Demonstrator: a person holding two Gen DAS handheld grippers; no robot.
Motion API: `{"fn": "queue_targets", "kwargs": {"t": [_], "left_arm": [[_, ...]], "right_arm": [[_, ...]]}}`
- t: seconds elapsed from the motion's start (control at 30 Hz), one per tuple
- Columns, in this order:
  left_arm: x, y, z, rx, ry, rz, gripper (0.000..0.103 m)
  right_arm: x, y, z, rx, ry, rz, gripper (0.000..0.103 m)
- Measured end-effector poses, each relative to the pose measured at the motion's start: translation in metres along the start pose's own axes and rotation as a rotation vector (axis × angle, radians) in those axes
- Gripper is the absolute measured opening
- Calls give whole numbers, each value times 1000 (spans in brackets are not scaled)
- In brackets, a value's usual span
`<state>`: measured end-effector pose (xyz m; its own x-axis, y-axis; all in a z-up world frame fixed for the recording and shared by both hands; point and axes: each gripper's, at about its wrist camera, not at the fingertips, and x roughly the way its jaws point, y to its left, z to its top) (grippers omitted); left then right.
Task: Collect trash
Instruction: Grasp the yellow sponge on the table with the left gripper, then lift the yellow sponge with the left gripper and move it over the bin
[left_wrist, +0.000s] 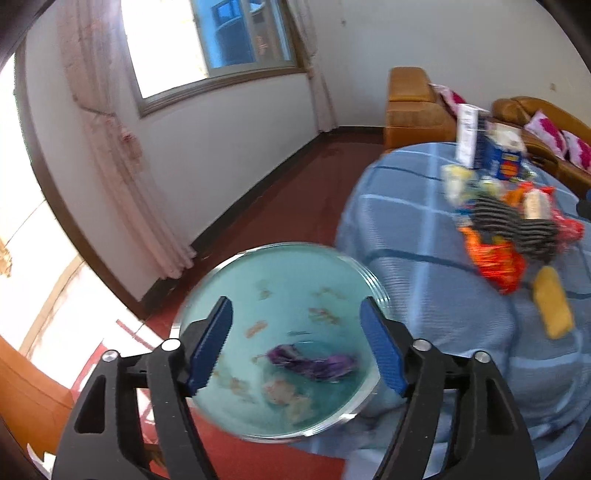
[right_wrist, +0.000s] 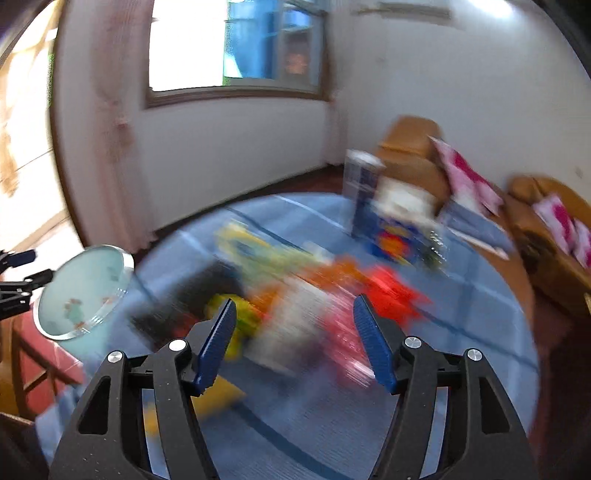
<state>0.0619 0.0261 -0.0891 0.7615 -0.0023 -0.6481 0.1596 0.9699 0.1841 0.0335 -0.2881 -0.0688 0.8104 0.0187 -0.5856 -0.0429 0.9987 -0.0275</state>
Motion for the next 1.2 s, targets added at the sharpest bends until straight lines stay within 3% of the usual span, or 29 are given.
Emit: {"fn": "queue_targets", "kwargs": {"t": [0.13,0.27,0.57,0.83,0.87,0.9,0.93,0.97,1.0,1.2], "left_arm": [[-15,-46,2,25,-19,-45,77],[-25,-79,2,-12,-12,-100,81],[-45,-157,-4,20,-24,-165,82],[-35,-185,-10,33,23,-201,82],[-32,-186,-13,34,37,-205,78],[-27,-186,-15,31,62,-228,59],[-21,-186,-16,25,90,-255,47],[-14,-184,-18,7,129,-301,26],[-12,-181,-19,-4,142,-329,15],[-33,-174,-15,58,92,-412,13]], "right_arm": [[-13,-45,-32,70,25,-105,65],[-26,-75,-62,132,44,-189,65],[-55,-100,-112,215,51,-264,69],[-56,-113,-132,281,60,-268,71],[-56,-113,-132,282,56,-266,71],[-55,-112,-132,283,53,-264,72],[-54,-111,-132,285,50,-261,72],[-53,-111,-133,285,50,-257,72],[-52,-110,-133,285,50,-253,72],[-51,-108,-134,288,49,-243,72]]}}
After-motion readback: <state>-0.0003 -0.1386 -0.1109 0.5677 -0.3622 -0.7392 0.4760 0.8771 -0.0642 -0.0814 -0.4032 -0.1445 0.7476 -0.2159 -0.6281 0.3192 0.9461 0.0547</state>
